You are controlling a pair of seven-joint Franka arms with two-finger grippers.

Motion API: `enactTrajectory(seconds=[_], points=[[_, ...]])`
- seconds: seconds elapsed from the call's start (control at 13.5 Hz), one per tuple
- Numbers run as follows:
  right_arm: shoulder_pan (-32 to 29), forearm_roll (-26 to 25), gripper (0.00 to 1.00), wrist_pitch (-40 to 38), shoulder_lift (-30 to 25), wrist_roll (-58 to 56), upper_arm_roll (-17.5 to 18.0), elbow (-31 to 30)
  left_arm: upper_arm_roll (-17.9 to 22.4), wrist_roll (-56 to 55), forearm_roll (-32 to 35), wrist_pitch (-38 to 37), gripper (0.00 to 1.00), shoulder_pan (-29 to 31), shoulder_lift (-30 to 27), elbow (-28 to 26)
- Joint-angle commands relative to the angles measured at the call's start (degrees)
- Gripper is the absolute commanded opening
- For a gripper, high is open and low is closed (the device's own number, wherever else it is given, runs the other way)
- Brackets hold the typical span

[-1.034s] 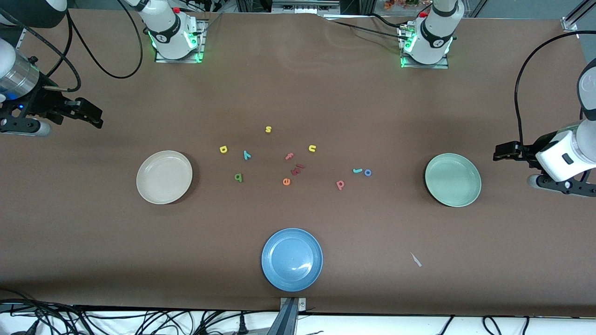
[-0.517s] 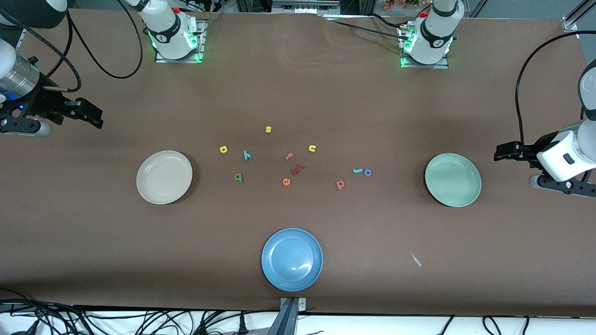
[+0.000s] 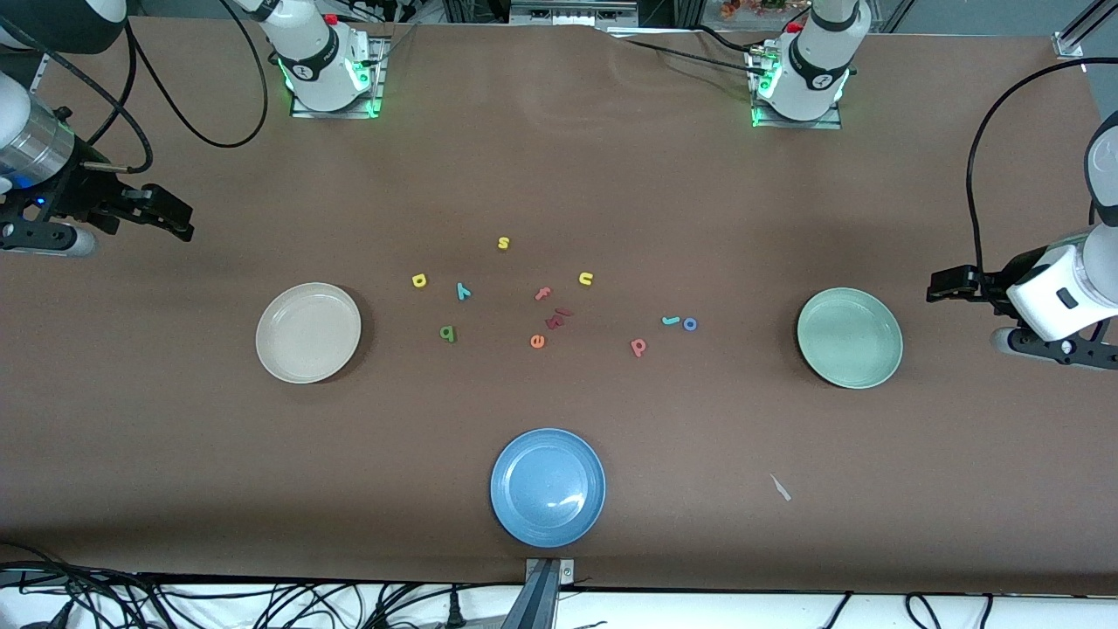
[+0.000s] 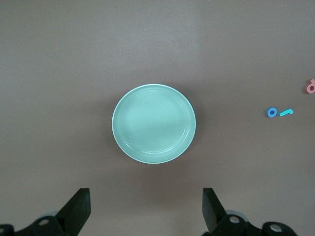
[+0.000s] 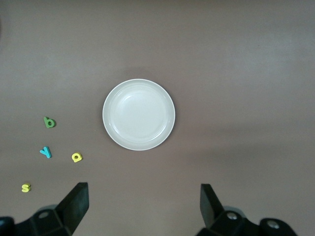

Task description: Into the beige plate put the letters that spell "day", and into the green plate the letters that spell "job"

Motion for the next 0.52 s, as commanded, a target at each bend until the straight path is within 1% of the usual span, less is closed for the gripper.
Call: enactTrajectory(seconds=[0.0, 0.44], points=[[-0.1, -0.4, 1.0, -0.7, 0.7, -0.8, 0.1, 1.5, 0.0, 1.2, -1.0, -0.9, 1.0, 0.3, -0.4, 0.5], [-0.4, -0.3, 1.0, -1.1, 0.8, -0.8, -0.1, 1.4, 0.0, 1.2, -1.1, -0.8, 1.0, 0.3, -0.4, 0.4]])
